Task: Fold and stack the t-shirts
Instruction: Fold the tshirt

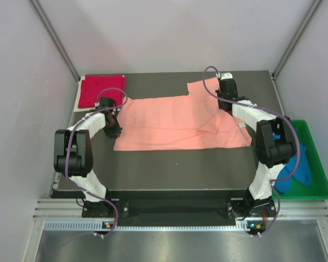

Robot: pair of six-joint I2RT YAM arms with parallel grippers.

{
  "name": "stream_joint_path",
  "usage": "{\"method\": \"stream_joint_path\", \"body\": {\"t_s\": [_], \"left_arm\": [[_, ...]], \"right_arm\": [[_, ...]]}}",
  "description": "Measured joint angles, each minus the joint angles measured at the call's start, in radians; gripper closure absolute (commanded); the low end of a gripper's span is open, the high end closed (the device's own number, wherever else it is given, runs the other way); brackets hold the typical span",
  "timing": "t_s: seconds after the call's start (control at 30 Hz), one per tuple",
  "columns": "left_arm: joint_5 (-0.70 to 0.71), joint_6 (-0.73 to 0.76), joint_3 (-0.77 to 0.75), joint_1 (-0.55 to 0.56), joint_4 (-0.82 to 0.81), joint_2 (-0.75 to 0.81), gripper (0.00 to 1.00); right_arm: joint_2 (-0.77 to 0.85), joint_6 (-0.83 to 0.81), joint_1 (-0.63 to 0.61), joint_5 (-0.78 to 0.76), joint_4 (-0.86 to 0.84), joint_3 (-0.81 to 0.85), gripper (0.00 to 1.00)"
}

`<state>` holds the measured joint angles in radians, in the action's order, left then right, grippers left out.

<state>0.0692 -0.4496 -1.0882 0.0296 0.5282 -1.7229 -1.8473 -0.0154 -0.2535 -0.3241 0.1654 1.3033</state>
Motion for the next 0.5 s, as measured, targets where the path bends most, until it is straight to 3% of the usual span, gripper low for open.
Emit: {"method": "stream_joint_path", "body": {"t_s": [0.5], "left_arm": [[0.011, 0.008, -0.019, 0.011, 0.024, 0.034, 0.75]], "right_arm": [[0.000, 0.000, 0.000, 0.000, 0.007, 0.000, 1.00]]}}
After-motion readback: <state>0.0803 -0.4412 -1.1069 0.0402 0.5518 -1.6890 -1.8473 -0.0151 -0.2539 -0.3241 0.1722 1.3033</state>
